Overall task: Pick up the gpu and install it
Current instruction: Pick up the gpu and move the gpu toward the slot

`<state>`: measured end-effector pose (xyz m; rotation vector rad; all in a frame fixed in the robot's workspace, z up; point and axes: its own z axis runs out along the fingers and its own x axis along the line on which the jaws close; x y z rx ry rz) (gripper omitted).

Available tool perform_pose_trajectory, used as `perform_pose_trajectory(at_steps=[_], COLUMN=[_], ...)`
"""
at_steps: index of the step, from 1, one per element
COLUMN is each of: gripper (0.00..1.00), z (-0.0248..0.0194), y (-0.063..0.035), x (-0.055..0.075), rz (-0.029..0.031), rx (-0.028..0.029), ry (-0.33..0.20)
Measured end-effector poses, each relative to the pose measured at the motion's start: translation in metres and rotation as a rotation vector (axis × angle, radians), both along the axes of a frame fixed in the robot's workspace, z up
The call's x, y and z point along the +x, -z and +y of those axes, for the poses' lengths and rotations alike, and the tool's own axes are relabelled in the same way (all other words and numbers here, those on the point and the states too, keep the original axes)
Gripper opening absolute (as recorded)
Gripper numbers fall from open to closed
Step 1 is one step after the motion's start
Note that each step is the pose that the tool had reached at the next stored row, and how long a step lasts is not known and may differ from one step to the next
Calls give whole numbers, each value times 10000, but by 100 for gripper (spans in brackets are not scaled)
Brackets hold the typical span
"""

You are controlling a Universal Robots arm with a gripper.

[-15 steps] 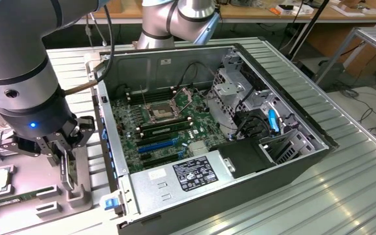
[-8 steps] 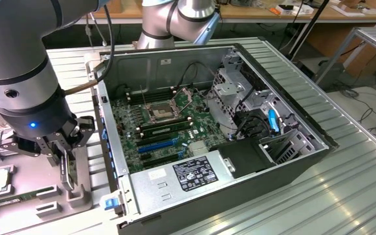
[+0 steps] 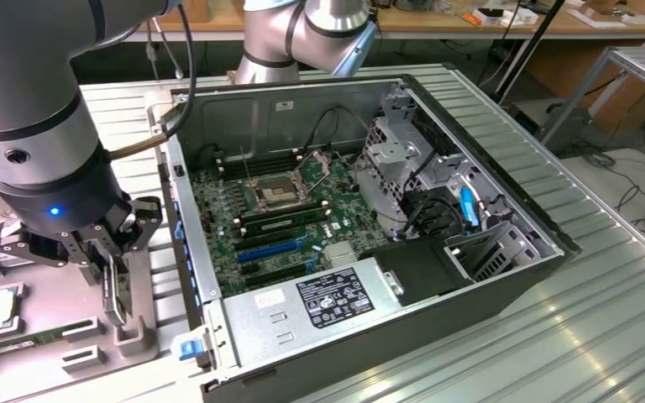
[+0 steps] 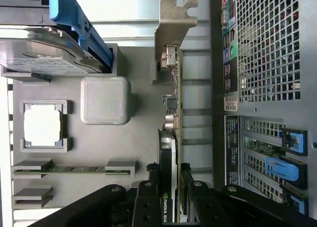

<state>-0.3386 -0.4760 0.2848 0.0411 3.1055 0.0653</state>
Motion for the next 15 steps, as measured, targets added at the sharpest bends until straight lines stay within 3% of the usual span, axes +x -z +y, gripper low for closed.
perform_pose_trajectory(at_steps=[15], gripper=[27], z=[0], y=[-237], x=[0], rz=[17], rx=[1], ry=[0])
